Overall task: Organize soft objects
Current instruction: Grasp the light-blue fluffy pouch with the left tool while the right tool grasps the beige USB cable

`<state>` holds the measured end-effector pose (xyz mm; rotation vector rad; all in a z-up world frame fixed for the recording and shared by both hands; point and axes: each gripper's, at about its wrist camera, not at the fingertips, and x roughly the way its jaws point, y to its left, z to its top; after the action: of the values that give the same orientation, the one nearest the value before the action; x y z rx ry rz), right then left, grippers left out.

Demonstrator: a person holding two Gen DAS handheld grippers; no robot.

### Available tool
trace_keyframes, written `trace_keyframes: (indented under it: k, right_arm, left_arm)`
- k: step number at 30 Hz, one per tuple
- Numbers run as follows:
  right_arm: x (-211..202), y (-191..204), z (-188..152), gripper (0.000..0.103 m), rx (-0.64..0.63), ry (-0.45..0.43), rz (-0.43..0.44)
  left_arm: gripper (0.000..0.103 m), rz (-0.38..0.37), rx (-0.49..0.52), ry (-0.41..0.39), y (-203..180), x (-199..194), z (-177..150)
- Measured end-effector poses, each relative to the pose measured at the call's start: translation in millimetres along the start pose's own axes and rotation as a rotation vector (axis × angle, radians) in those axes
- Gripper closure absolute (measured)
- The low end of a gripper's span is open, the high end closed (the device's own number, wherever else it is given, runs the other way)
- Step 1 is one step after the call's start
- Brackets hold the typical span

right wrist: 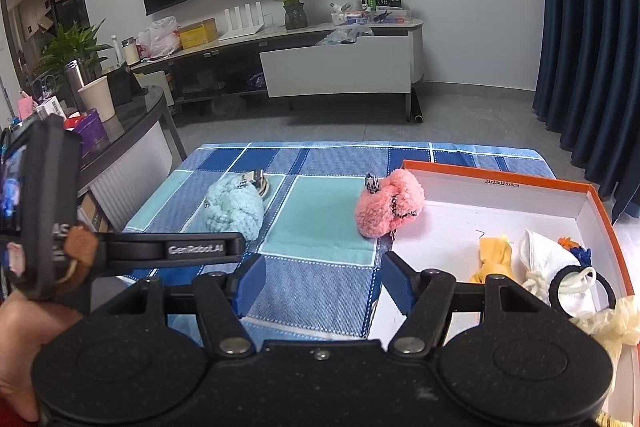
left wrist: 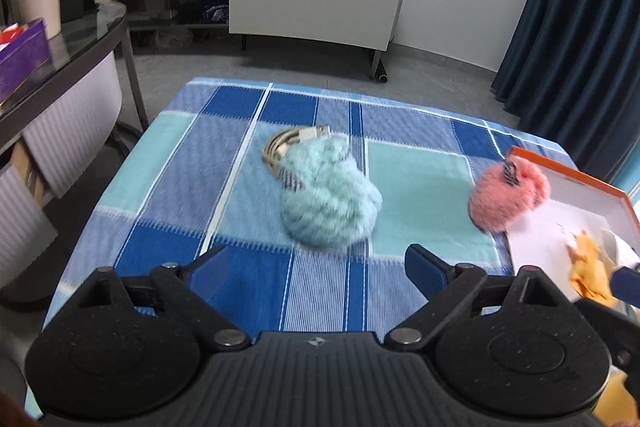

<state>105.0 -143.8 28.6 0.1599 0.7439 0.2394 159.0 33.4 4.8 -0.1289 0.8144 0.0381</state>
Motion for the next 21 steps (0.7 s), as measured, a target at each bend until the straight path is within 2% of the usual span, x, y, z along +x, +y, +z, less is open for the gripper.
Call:
trace_keyframes:
  k: [4,6,8,10,11,14,18,21]
  right_arm:
    - [12,-4,5,0.026,0.001,0.007,-0.003]
    - [17,-5,8,0.026,0.000,0.009,-0.002]
    - [22,-4,12,0.026,-0.004,0.013,-0.002]
    - [28,-2,15,0.026,-0.013,0.017,-0.001]
    - [31,-1,17,0.026,-0.016,0.019,0.001]
    - [42,5,22,0.026,-0.025,0.028,0.010]
    - [59,20,33,0.025,-0.050,0.029,0.044]
    - [78,33,41,0.023,-0.072,0.028,0.083]
  left_arm:
    - [0.005,0.017,-0.001,0.004,-3,20,10]
    - [0.009,0.018,0.000,0.001,-3,27,12]
    - [0.030,0.009,0.002,0.004,0,31,12]
    - [0.043,-0.045,-0.012,0.010,8,30,11]
    - [0.045,-0.050,-0.008,0.009,11,27,11]
    - [0.048,-0.049,0.024,-0.029,20,8,5]
    - [0.049,-0.061,0.024,-0.044,43,-21,-4]
    - [0.049,-0.036,0.024,-0.044,63,-36,-8]
